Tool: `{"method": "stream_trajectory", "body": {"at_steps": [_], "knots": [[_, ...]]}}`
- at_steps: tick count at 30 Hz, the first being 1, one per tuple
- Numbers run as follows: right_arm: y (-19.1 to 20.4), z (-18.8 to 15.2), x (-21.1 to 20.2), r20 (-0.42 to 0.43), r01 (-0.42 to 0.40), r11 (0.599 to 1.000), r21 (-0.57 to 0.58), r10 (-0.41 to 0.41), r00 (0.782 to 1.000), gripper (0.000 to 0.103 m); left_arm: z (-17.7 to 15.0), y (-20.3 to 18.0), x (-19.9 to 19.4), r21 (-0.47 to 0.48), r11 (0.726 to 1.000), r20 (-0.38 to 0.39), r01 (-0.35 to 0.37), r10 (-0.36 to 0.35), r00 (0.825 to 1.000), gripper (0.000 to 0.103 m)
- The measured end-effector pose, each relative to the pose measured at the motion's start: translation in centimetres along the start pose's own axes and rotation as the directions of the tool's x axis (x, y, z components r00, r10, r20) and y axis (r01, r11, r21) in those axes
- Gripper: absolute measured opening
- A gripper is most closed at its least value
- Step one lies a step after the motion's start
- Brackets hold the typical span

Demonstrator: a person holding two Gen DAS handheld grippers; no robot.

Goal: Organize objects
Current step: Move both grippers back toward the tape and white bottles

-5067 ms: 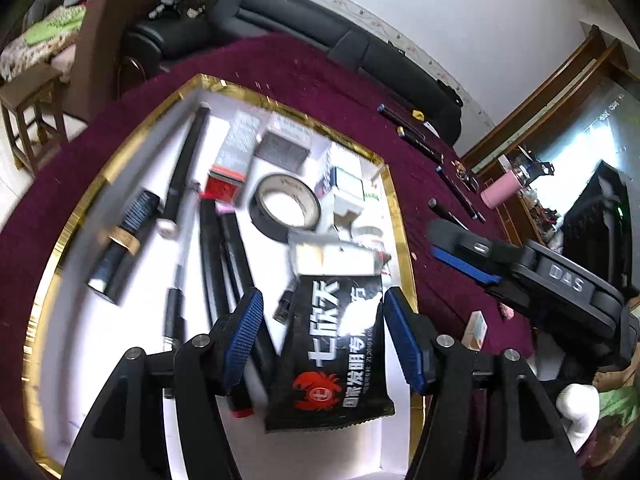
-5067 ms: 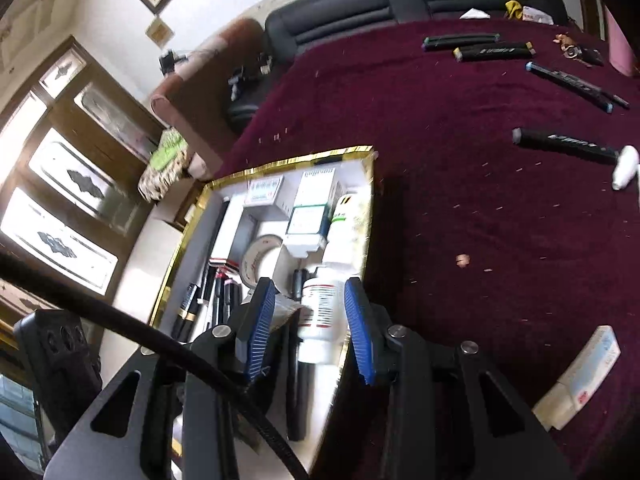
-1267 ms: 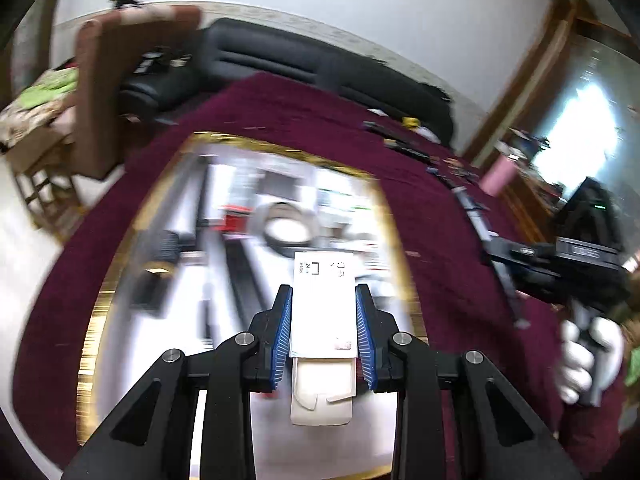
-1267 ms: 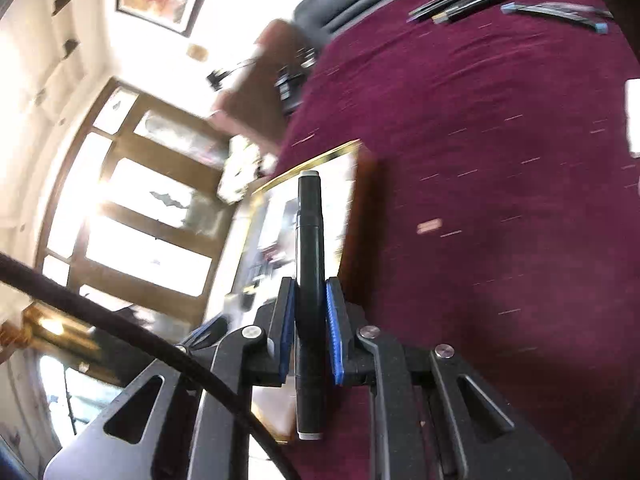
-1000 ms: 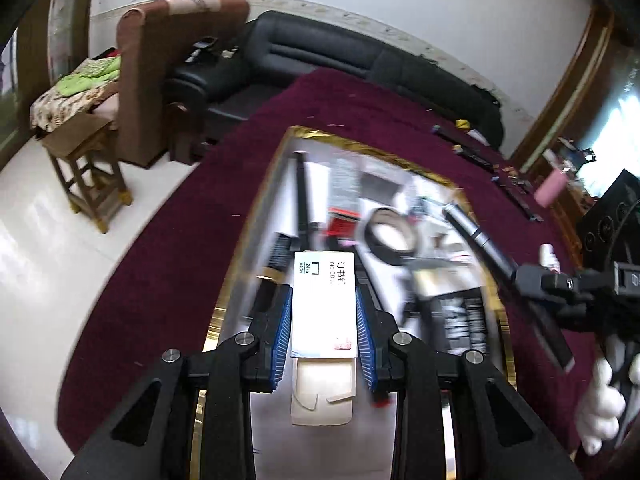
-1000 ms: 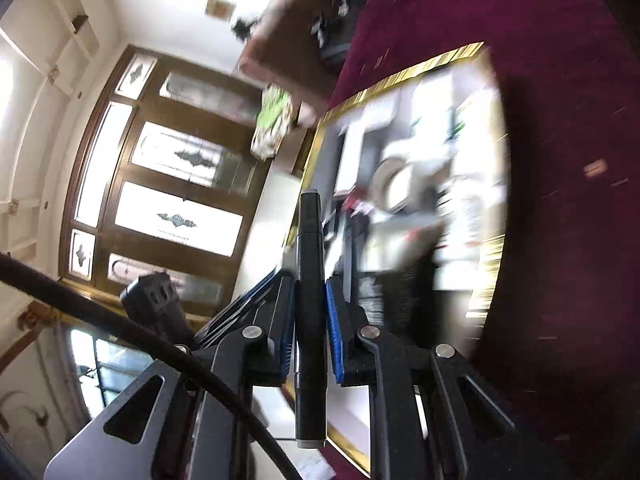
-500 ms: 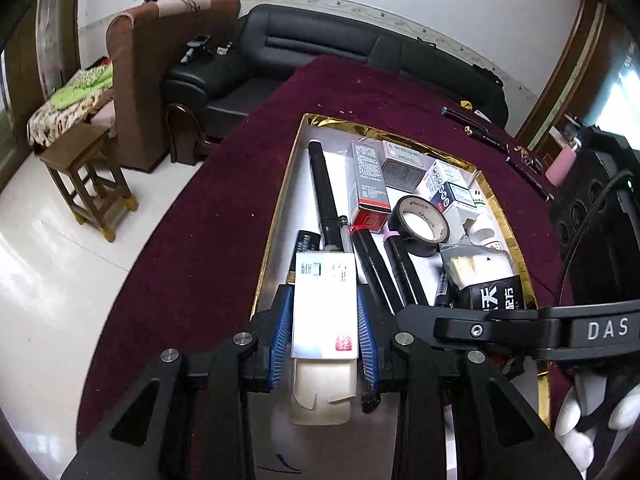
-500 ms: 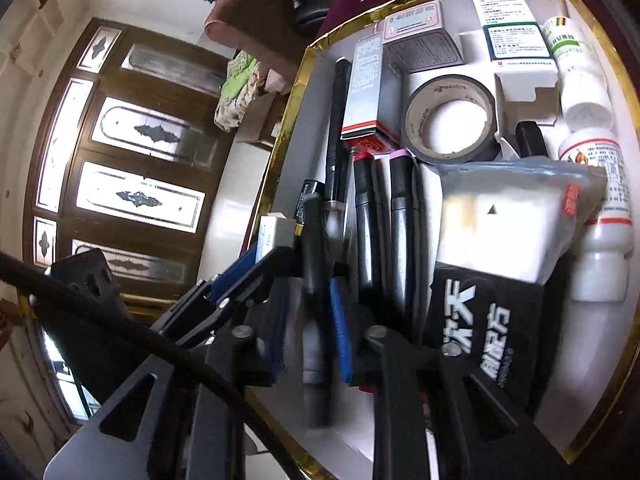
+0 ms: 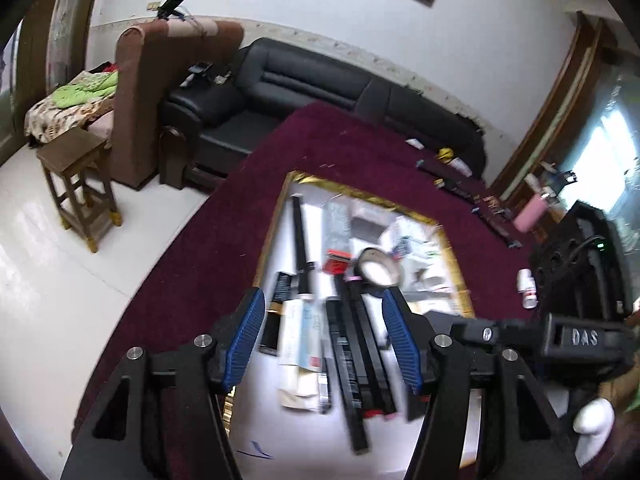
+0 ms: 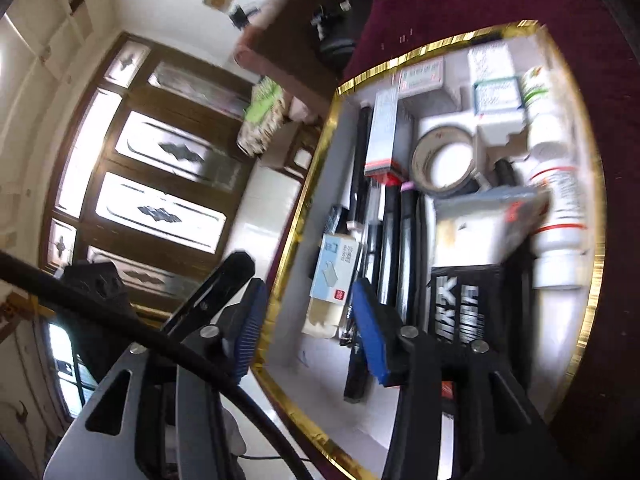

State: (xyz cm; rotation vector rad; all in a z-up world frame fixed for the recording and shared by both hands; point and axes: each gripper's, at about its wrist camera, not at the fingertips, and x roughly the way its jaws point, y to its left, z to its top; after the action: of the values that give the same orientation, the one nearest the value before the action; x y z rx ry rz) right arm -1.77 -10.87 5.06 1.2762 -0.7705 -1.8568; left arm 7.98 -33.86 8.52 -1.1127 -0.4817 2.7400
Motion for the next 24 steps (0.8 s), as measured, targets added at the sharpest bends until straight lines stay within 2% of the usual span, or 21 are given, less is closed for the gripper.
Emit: {"method": "stream_trajectory", "body": {"at_steps": [4, 6, 8, 9, 10, 11, 12, 13, 14, 15, 16, 17, 18, 19, 21, 23, 24], "knots": [[-1.5, -0.3, -4.8, 0.091, -0.021, 1.000, 0.014, 0.020, 0.996, 0.047, 0.0, -2.1, -1.0, 0.020, 0.993, 0.021, 0.119, -0.119, 0.993, 0.063], [-2.0, -0.8, -8.0, 0.164, 0.016, 1.000, -0.001, -0.015, 0.986, 0.047, 0.0, -3.4, -0.7, 0.012, 0.972, -0.003, 0.233, -0.233, 0.972, 0.063], [-1.5, -1.6, -11.4, 0.265, 0.112, 0.992, -0.052, -0.094, 0.960, 0.047, -0.1, -4.6, -0.2, -0.010, 0.935, -0.037, 0.355, -0.355, 0.934, 0.065], [-0.8, -2.2, -13.4, 0.338, 0.199, 0.977, -0.081, -0.161, 0.927, 0.047, -0.2, -5.6, 0.2, -0.019, 0.908, -0.051, 0.418, -0.419, 0.907, 0.068], [0.5, -3.5, -16.1, 0.454, 0.347, 0.930, -0.122, -0.259, 0.853, 0.049, -0.3, -6.5, 0.4, -0.023, 0.886, -0.060, 0.462, -0.463, 0.884, 0.077], [1.3, -4.5, -17.9, 0.535, 0.437, 0.889, -0.135, -0.306, 0.787, 0.061, -0.4, -7.6, 0.7, -0.022, 0.865, -0.067, 0.502, -0.502, 0.862, 0.080], [1.7, -5.7, -20.1, 0.621, 0.504, 0.855, -0.123, -0.330, 0.711, 0.087, -0.5, -9.0, 1.0, -0.009, 0.845, -0.071, 0.535, -0.534, 0.843, 0.080], [1.4, -6.3, -21.6, 0.664, 0.516, 0.850, -0.107, -0.325, 0.674, 0.103, -0.7, -10.3, 1.2, 0.007, 0.834, -0.079, 0.551, -0.549, 0.832, 0.080], [0.2, -6.9, -23.7, 0.688, 0.481, 0.873, -0.078, -0.302, 0.660, 0.103, -0.8, -11.7, 1.5, 0.026, 0.829, -0.102, 0.559, -0.554, 0.826, 0.080], [-1.3, -6.6, -25.0, 0.651, 0.429, 0.902, -0.052, -0.295, 0.699, 0.103, -1.0, -13.3, 2.2, 0.047, 0.833, -0.144, 0.552, -0.541, 0.828, 0.080], [-4.1, -5.6, -26.1, 0.548, 0.347, 0.938, 0.009, -0.294, 0.783, 0.103, -1.2, -14.7, 2.7, 0.065, 0.836, -0.176, 0.544, -0.527, 0.831, 0.080], [-6.1, -5.2, -26.9, 0.500, 0.315, 0.947, 0.062, -0.303, 0.811, 0.102, -1.5, -16.0, 3.3, 0.082, 0.840, -0.203, 0.537, -0.513, 0.834, 0.080], [-7.7, -5.2, -27.7, 0.490, 0.321, 0.941, 0.109, -0.332, 0.806, 0.094, -1.8, -17.3, 4.0, 0.093, 0.844, -0.236, 0.528, -0.497, 0.835, 0.079], [-9.4, -5.2, -28.9, 0.490, 0.374, 0.913, 0.165, -0.405, 0.772, 0.093, -2.1, -18.2, 4.5, 0.101, 0.844, -0.259, 0.527, -0.489, 0.833, 0.079], [-11.4, -5.0, -30.5, 0.469, 0.459, 0.864, 0.205, -0.499, 0.729, 0.093, -2.7, -20.0, 5.3, 0.122, 0.847, -0.294, 0.518, -0.467, 0.834, 0.079], [-12.4, -4.8, -31.0, 0.432, 0.543, 0.813, 0.209, -0.575, 0.695, 0.093, -3.3, -21.2, 5.9, 0.135, 0.844, -0.312, 0.519, -0.461, 0.831, 0.079], [-13.0, -4.8, -31.5, 0.420, 0.583, 0.790, 0.191, -0.602, 0.679, 0.093, -3.6, -21.6, 6.2, 0.146, 0.849, -0.323, 0.509, -0.445, 0.835, 0.079]]}}
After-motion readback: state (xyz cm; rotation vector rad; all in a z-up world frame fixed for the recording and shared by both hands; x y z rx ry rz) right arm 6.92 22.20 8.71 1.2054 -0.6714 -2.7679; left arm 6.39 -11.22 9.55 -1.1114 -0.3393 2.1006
